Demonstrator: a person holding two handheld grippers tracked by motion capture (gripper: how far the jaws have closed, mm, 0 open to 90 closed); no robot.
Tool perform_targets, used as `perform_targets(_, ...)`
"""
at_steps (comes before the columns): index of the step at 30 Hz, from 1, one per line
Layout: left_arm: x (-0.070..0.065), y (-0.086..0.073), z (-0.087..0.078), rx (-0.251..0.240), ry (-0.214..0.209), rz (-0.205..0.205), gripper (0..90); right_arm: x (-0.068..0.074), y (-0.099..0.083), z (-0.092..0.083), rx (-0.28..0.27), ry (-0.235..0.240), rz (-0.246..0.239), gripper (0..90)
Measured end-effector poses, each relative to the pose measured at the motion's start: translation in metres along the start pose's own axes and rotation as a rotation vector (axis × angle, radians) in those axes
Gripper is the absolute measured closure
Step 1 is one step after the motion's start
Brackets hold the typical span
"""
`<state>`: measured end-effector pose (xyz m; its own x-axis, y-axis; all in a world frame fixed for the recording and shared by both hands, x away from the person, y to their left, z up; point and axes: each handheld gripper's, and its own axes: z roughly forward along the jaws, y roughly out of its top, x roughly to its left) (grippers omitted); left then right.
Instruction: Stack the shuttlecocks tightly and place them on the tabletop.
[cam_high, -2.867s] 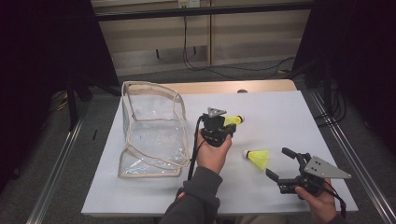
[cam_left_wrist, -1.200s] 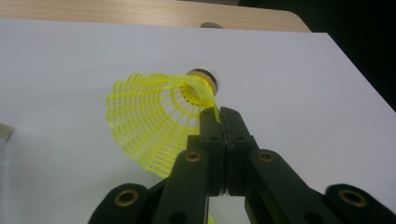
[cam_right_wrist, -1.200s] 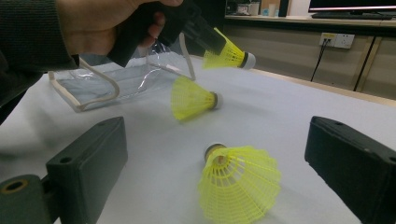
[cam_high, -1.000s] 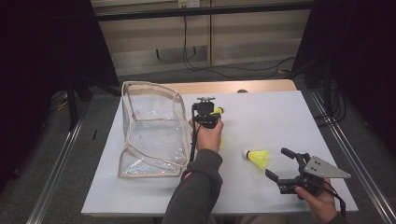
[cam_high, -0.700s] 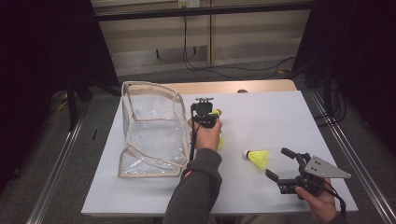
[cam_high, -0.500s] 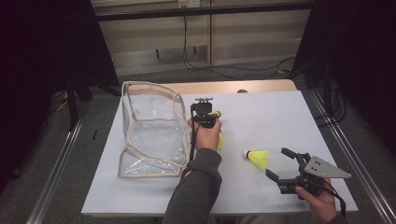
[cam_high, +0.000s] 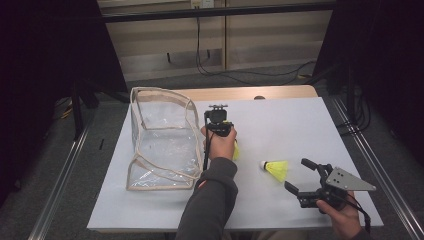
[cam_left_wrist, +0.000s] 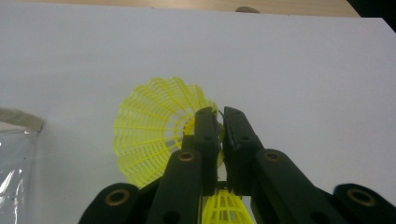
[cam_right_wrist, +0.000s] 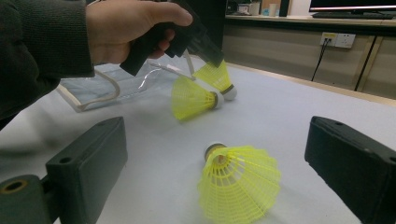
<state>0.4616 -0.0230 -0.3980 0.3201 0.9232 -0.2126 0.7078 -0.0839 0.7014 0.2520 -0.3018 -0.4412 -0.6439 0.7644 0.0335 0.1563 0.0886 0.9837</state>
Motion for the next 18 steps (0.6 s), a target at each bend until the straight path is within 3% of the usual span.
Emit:
perform_targets(11,0.0003,0.0029,-0.0059,-0.01,0.034,0.03,88.4,-0.0003,0.0002,-0.0003,0.0,0.0,0.0,5.3)
perform_targets(18,0.0002,0.003,-0.0096,-0.011,0.084,0.034,88.4,0.0005,0.0001,-0.0001,0.002,0.002,0.005,5.4)
